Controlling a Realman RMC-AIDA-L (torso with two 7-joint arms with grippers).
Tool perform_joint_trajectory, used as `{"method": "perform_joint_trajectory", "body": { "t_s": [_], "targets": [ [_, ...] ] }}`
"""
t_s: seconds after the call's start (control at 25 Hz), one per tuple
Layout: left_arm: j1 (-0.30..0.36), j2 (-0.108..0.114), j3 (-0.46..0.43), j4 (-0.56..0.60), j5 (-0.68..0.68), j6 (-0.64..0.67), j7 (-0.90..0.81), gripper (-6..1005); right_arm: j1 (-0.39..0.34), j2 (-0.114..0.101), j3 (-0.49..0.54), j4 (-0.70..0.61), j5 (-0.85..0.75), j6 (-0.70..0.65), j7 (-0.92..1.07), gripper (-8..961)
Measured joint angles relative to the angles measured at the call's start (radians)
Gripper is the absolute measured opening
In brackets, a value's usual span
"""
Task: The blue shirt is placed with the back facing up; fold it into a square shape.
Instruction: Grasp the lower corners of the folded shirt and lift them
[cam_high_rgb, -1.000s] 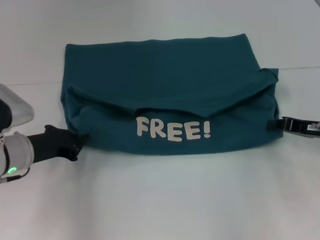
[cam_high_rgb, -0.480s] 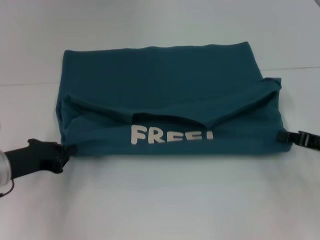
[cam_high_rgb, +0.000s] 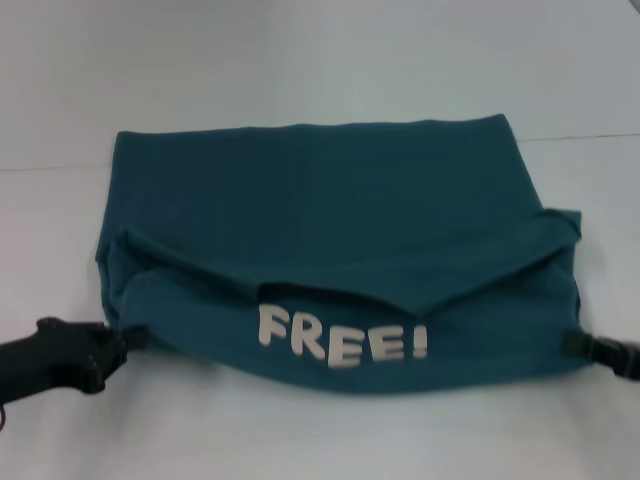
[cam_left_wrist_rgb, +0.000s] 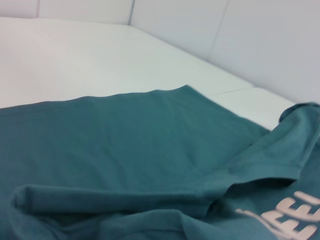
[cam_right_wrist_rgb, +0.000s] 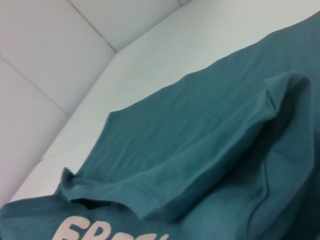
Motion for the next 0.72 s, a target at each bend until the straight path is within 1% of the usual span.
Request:
{"method": "perform_joint_trajectory", "body": {
  "t_s": [0.16,0.24,0.28,0.48,0.56,0.72],
  "targets": [
    [0.032,0.000,-0.028,0.017,0.006,0.097,0.000,20,-0.054,0.005,0.020,0.000,-0.002,-0.088,-0.086,41],
    [0.039,-0.001,-0.034,0.020,0.006,0.114,0.000,20,-0.077,0.003,0.038,0.000,-0.003,-0.126,-0.122,41],
    [0.053,-0.001,-0.058,0.026,0.007,0.166,0.000,20,-0.091,0.001,0.050,0.000,-0.004,-0.148,-0.140,41],
    [0.087,-0.001,-0.127,0.033,0.008,0.275,0.003,20,-0.149,-0.015,0.095,-0.001,-0.008,-0.232,-0.202,41],
    [0.099,0.000,-0.139,0.034,0.010,0.313,0.003,20,-0.166,-0.023,0.097,-0.002,-0.015,-0.248,-0.208,41],
    [0.122,-0.001,-0.150,0.035,0.033,0.380,0.001,20,-0.192,-0.029,0.110,-0.002,-0.053,-0.287,-0.233,41]
  ]
}}
